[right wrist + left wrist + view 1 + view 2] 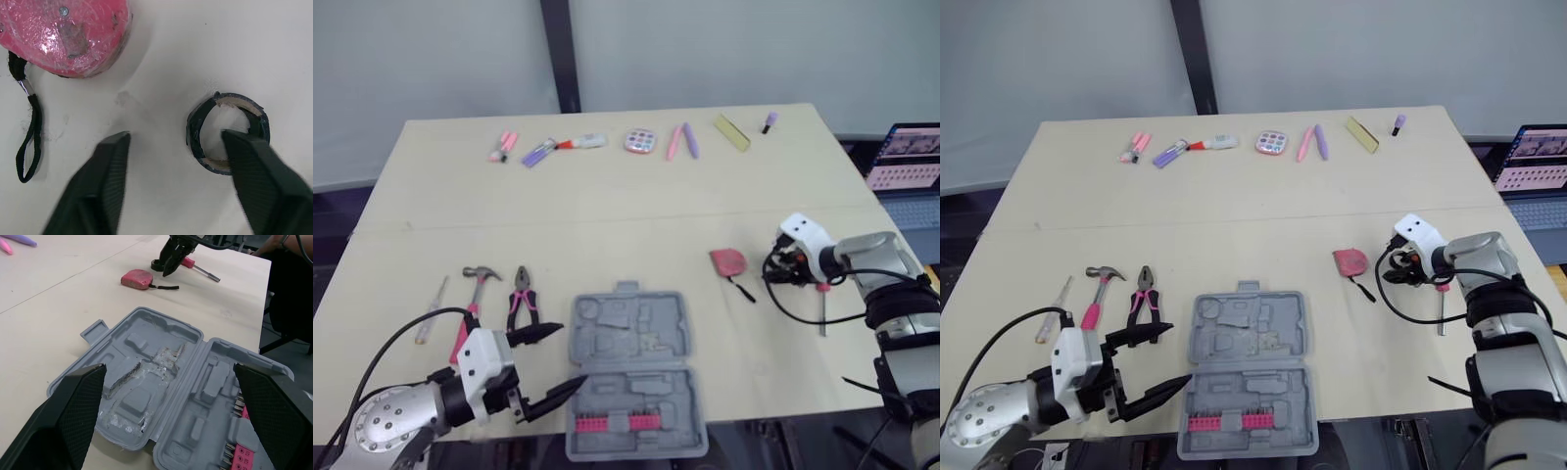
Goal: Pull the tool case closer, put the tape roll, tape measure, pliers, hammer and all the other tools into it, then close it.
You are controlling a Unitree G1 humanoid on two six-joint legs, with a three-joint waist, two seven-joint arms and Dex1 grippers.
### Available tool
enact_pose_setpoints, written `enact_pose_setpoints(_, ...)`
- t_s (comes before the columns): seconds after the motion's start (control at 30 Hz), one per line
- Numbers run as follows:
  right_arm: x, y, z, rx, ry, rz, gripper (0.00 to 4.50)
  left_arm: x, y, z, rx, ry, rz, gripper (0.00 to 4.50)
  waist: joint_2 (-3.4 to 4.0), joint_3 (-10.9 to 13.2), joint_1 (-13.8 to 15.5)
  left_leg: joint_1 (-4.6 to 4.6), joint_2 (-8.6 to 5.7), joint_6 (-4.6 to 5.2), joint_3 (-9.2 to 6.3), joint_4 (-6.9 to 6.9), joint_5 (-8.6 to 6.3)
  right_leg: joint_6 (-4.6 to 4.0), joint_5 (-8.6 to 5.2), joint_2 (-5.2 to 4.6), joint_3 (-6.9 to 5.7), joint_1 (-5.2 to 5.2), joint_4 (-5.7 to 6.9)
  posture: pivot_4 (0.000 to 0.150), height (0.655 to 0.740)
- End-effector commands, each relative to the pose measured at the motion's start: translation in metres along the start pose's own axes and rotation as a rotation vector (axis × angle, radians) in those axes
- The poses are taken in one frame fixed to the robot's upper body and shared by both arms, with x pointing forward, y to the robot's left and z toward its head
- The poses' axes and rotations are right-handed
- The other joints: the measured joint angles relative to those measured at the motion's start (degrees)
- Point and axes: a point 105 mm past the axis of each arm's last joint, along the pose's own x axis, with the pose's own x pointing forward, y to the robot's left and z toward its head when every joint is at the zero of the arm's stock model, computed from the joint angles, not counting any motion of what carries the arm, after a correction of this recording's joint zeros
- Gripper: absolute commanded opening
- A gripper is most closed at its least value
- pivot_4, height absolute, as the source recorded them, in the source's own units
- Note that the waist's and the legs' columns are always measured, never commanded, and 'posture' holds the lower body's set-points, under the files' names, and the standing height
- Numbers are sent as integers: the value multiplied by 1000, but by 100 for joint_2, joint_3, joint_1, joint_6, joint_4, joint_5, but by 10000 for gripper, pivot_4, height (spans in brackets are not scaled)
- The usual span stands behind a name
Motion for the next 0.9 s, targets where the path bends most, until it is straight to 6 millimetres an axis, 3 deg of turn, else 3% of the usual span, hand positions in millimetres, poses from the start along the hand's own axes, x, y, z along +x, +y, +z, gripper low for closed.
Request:
enact_pose_setpoints(0.03,-5,-4,8,-20,-26,-13,9946,-1,-2,1,13,-11,-4,45000,0,0,0,0,0,0,0,0,0,0,0,0,0,0,0,1500,7400)
enact_pose_setpoints(0.1,-4,-4,7,-19,-24,-13,690,-1,-2,0,13,-12,-4,45000,0,0,4,0,0,0,0,0,0,0,0,0,0,0,0,1500,7400)
enact_pose_setpoints(0.47,-4,-3,6,-15,-28,-13,230,-4,0,-1,-17,-38,22,45000,0,0,1,0,0,0,0,0,0,0,0,0,0,0,0,1500,7400)
enact_pose_setpoints(0.67,-21,-3,13,-31,-63,-19,230,-9,3,-1,-45,-47,45,45000,1,1,10,-1,0,0,0,1,0,0,0,-1,0,-1,1,1500,7400)
enact_pose_setpoints(0.73,-31,8,20,-39,-89,36,230,-15,9,1,-53,-53,72,45000,1,1,17,-2,0,0,0,2,0,0,0,-1,0,-1,0,1500,7400)
enact_pose_setpoints(0.9,-62,63,50,-67,-190,214,230,-35,20,2,-83,-48,160,45000,7,4,13,-1,2,0,-3,-2,0,0,0,0,-1,-2,0,1500,7400)
